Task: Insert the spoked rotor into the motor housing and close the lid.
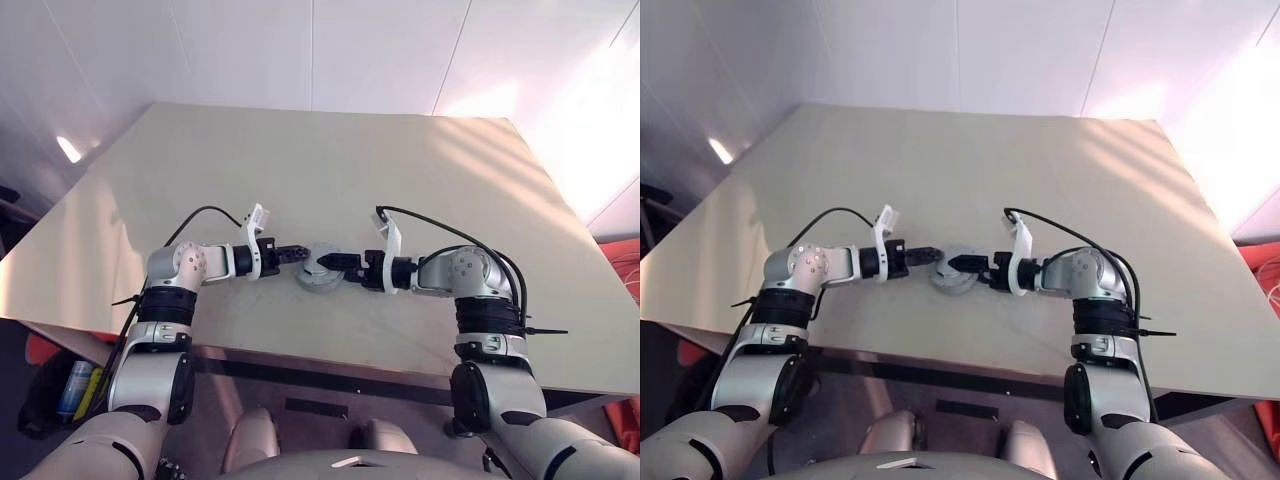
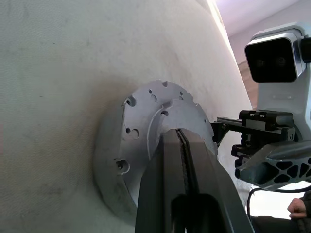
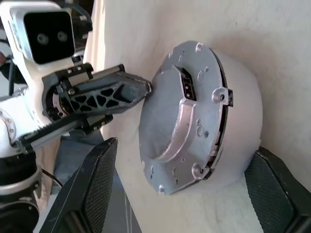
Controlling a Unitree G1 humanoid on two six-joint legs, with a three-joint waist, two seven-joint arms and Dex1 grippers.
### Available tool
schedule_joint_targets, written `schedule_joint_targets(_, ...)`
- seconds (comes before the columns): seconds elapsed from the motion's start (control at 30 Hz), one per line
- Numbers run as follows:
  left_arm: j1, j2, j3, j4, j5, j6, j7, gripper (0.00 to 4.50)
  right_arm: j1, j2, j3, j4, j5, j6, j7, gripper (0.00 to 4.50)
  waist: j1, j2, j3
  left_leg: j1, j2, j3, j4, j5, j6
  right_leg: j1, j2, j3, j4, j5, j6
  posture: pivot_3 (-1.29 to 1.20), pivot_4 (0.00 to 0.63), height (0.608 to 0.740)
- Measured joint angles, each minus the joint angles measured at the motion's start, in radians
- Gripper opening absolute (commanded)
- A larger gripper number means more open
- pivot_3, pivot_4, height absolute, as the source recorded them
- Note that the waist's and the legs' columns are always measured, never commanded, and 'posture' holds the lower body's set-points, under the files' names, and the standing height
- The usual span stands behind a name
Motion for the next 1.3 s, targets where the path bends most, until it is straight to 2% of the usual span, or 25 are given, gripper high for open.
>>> schedule_joint_targets(0.4, 0.0, 0.005, 0.003, 0.0, 0.001, -0.011, 0.005, 0.0, -0.019, 0.06, -0.073, 0.034, 0.002, -0.034, -0.071, 4.47, 0.001, 0.0, 0.0, -0.001, 0.0, 0.0, -0.001, 0.0, 0.0, -0.001, 0.0, 0.0, 0.0, 0.0, 0.0, 0.0, 0.0, 0.74)
schedule_joint_targets(0.5, 0.0, 0.007, 0.003, 0.0, 0.001, -0.015, 0.008, 0.0, -0.02, 0.066, -0.085, 0.034, 0.004, -0.033, -0.08, 3.91, 0.001, 0.0, 0.0, -0.001, 0.0, 0.0, -0.001, 0.0, 0.0, -0.001, 0.0, 0.0, 0.0, 0.0, 0.0, 0.0, 0.0, 0.74)
schedule_joint_targets(0.6, -0.001, 0.011, 0.006, 0.001, 0.003, -0.022, 0.009, 0.0, -0.02, 0.066, -0.09, 0.035, 0.004, -0.03, -0.089, 2.91, 0.001, 0.0, 0.0, -0.002, 0.0, 0.0, -0.001, 0.0, 0.0, -0.002, 0.0, 0.0, 0.0, 0.0, 0.0, 0.0, 0.0, 0.74)
schedule_joint_targets(0.7, -0.004, 0.013, 0.01, 0.001, 0.003, -0.029, 0.01, 0.0, -0.02, 0.067, -0.1, 0.037, 0.007, -0.029, -0.091, 2.14, 0.003, 0.0, 0.0, -0.003, -0.001, 0.0, -0.001, 0.0, 0.0, -0.003, 0.0, 0.0, 0.0, 0.0, 0.0, 0.0, 0.0, 0.74)
schedule_joint_targets(1.3, -0.002, 0.013, 0.019, 0.012, 0.035, -0.043, 0.023, 0.0, -0.05, 0.069, -0.114, 0.074, 0.012, -0.041, -0.109, 2.08, 0.006, 0.0, 0.0, -0.007, -0.001, -0.001, -0.001, 0.0, 0.0, -0.005, 0.0, -0.001, 0.0, 0.0, 0.0, 0.0, 0.0, 0.74)
